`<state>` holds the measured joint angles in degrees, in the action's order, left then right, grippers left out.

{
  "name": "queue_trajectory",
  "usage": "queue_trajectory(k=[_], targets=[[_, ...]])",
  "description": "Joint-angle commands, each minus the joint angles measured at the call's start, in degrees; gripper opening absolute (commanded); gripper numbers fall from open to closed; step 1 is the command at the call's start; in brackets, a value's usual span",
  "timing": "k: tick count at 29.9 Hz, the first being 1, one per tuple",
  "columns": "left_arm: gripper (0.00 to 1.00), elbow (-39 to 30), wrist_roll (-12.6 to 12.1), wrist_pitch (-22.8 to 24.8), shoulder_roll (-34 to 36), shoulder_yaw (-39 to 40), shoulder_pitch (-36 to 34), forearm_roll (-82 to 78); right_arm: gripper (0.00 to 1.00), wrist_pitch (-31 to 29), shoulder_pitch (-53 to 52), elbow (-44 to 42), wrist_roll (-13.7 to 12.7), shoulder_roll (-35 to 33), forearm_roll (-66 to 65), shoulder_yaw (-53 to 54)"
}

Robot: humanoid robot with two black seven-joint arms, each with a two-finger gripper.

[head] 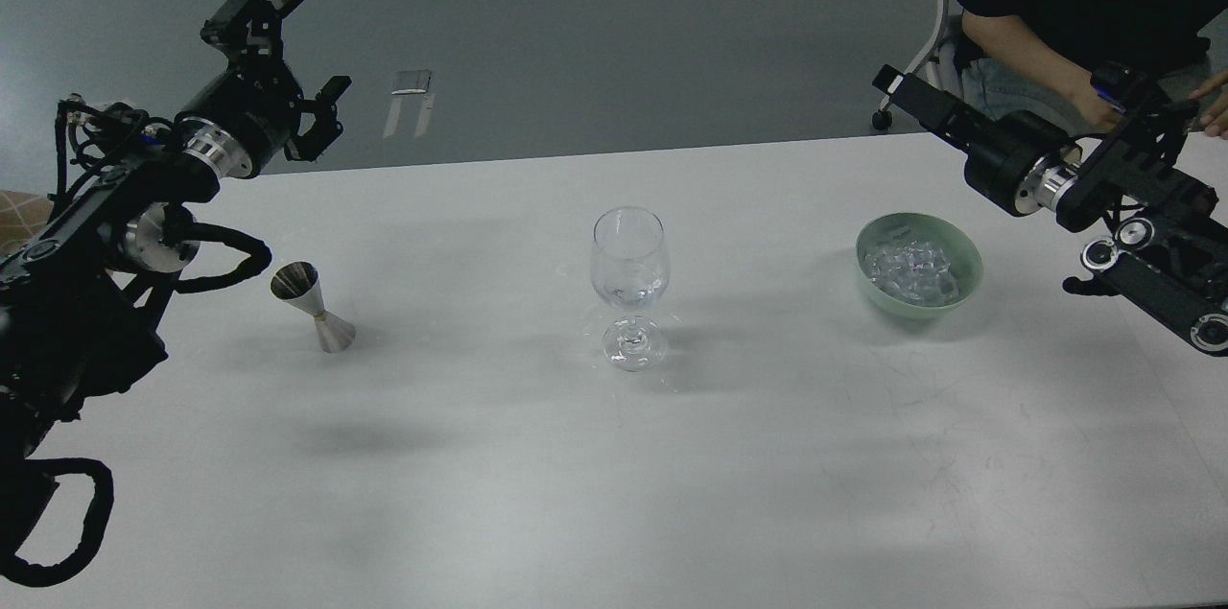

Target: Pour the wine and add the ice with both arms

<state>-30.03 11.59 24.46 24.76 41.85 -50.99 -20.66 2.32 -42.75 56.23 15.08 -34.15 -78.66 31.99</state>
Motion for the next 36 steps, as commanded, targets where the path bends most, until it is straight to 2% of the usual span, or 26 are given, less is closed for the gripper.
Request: queue_trajectory(k=[1,7,20,24,26,36], targets=[[0.98,-0.11,0.01,0.06,-0.68,-0.01,-0.07,0.0,1.0,2.33,2.75,2.64,0.03,-3.72,-8.85,-2.02],[0.98,-2.22,0.01,0.06,-0.68,-0.01,0.02,0.0,1.0,5.67,7.59,2.92,0.12,-6.63,-21.07,-2.02],[0.98,-3.01,0.1,0.15,-1.03,-0.01,0.11,0.0,0.97,6.73,12.43,1.25,0.56,-5.14,-22.5,-2.11],[0.98,-3.1,0.1,0.58,-0.68,-0.01,0.11,0.0,0.82,6.82,12.34,-1.03,0.56,-1.89,-22.5,-2.02],[0.98,-3.1,0.1,0.94,-0.59,-0.01,0.11,0.0,0.79,6.82,12.26,-1.3,0.56,-1.44,-22.5,-2.02],[0.98,-3.1,0.18,1.11,-0.86,-0.01,0.37,0.0,0.76,6.64,11.38,-3.85,0.21,1.46,-22.5,-2.02]])
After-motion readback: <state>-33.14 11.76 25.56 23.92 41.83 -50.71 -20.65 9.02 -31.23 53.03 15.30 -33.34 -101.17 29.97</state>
